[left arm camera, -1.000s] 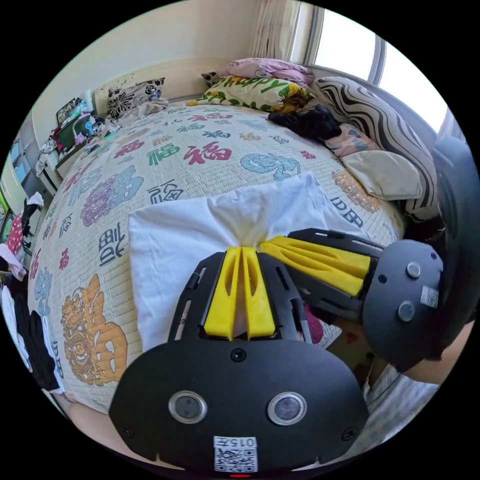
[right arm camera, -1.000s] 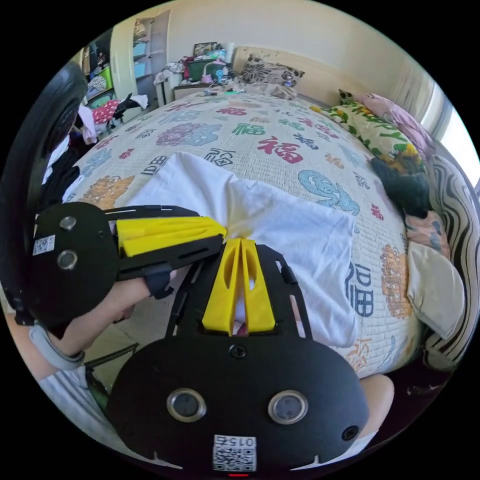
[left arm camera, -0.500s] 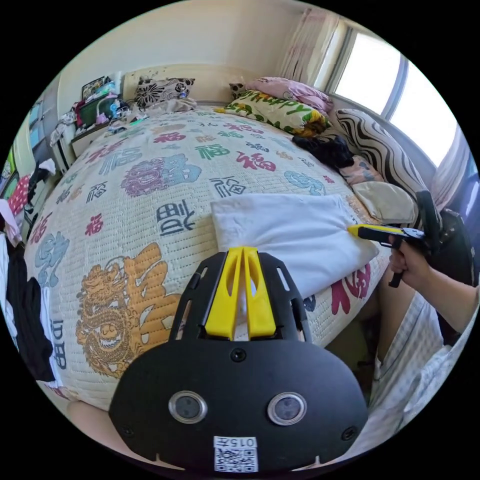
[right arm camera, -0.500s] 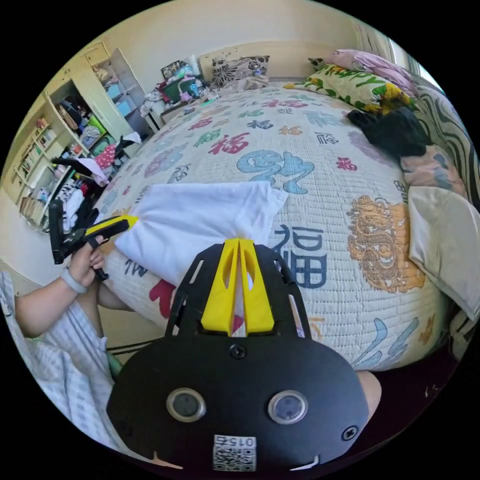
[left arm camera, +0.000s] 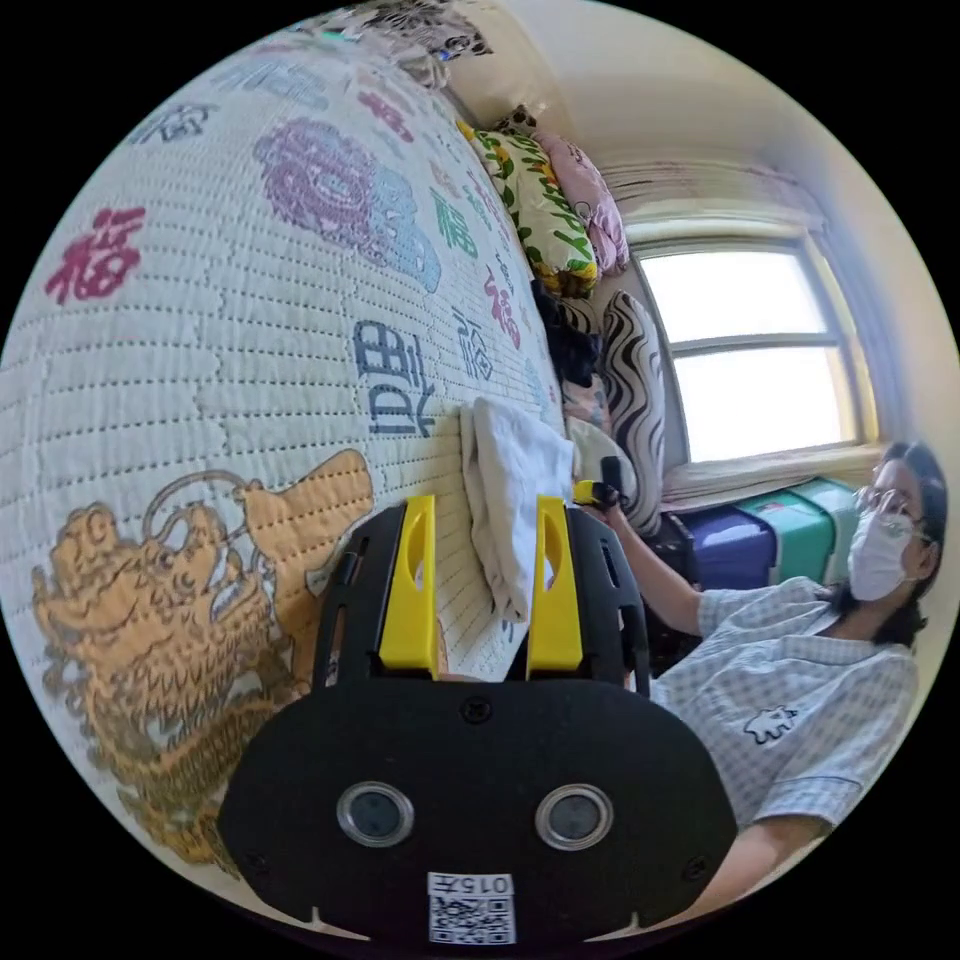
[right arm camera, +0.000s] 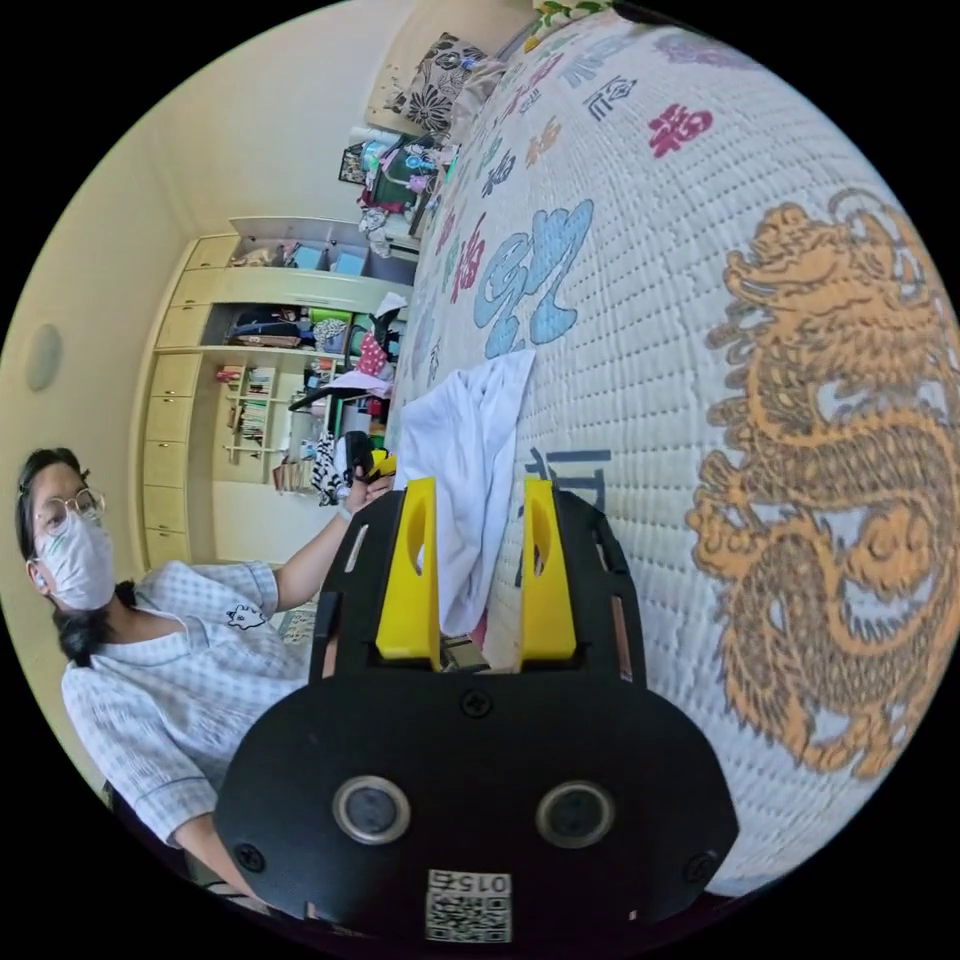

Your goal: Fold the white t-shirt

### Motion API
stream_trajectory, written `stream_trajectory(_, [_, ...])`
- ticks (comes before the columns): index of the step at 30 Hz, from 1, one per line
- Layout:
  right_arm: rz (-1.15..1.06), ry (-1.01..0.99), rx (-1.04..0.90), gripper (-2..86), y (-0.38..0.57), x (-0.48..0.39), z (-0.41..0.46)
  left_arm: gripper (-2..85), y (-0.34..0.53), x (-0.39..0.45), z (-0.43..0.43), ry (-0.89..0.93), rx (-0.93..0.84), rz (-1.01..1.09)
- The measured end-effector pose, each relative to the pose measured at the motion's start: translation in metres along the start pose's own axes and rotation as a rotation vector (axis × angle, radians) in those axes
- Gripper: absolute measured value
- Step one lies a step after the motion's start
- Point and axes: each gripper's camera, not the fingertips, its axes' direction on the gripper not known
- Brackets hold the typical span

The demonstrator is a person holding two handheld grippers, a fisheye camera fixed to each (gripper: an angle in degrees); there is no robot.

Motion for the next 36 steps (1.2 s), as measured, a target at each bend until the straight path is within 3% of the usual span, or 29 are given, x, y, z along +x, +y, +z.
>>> stream_trajectory(8, [-0.002, -0.162, -0.048, 7.6, -0.038, 0.034, 0.046, 12.7, -0.046, 0.028, 0.002, 0.179, -0.153, 0.052])
stream_trajectory(11, [-0.020, -0.207, -0.056, 5.6, -0.048, 0.037, 0.068, 7.9, -0.050, 0.043, -0.010, 0.130, -0.202, 0.071])
stream_trajectory(18, [-0.147, -0.074, -0.077, 3.2, -0.046, -0.038, 0.072, 4.6, -0.035, 0.126, -0.083, 0.155, -0.153, 0.169])
stream_trajectory(22, [-0.342, -0.081, -0.052, 2.9, -0.053, -0.138, 0.097, 4.4, 0.001, 0.212, -0.190, 0.142, -0.011, 0.323])
stream_trajectory(26, [-0.524, -0.109, -0.101, 2.7, -0.061, -0.234, 0.158, 4.2, 0.069, 0.290, -0.328, 0.008, 0.140, 0.420])
stream_trajectory(32, [-0.609, -0.271, -0.280, 2.6, -0.097, -0.353, 0.327, 3.9, 0.158, 0.315, -0.518, -0.084, 0.324, 0.257])
stream_trajectory(36, [-0.507, -0.339, -0.399, 2.6, -0.139, -0.393, 0.459, 3.7, 0.186, 0.288, -0.597, -0.118, 0.446, 0.086])
